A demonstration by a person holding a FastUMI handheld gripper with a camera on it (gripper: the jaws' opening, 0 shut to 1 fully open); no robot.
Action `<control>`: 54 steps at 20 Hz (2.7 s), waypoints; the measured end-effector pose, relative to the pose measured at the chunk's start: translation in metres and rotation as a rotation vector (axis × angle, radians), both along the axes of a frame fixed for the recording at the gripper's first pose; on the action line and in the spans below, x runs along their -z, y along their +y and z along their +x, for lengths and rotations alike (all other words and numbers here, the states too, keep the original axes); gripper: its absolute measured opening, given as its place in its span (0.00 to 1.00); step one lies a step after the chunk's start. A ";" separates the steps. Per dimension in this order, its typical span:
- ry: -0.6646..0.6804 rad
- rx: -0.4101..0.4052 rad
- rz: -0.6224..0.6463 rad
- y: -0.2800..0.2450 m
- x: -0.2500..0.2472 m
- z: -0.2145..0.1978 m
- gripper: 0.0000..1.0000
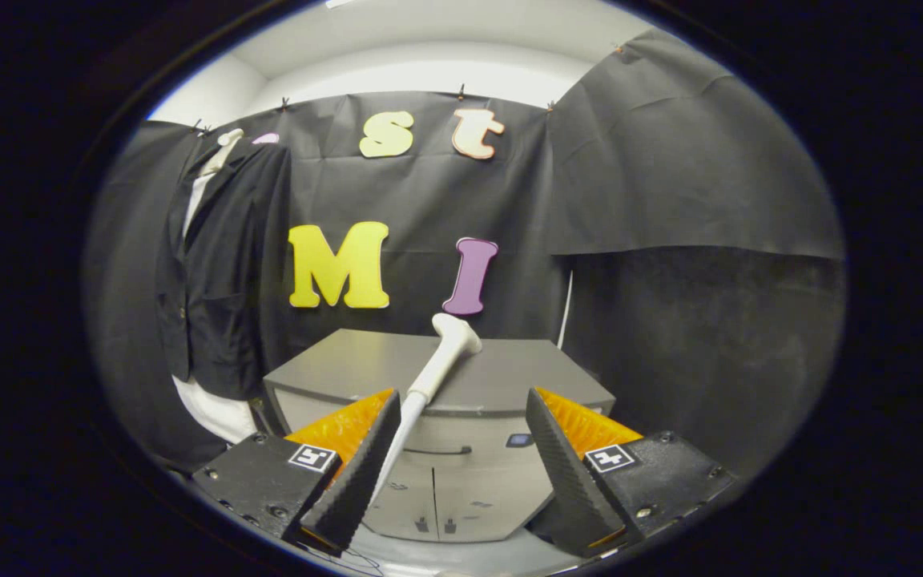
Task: Iron the clothes twice with a garment steamer, once on the left side and once on the right side.
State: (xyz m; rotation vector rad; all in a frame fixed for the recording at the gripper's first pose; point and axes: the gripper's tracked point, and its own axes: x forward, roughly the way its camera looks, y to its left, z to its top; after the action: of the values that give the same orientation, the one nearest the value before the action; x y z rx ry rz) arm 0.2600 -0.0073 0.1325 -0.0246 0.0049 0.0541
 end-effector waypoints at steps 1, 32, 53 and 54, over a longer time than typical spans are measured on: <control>0.018 -0.007 0.002 0.000 -0.001 0.019 0.98; 0.399 -0.214 0.197 0.067 0.047 0.198 0.45; -0.034 -0.211 0.222 0.198 -0.132 0.039 0.33; -0.051 -0.219 0.220 0.211 -0.141 0.032 0.33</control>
State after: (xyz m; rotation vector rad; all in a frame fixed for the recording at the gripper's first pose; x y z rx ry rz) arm 0.2922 0.2042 0.2735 0.1933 -0.0543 0.2727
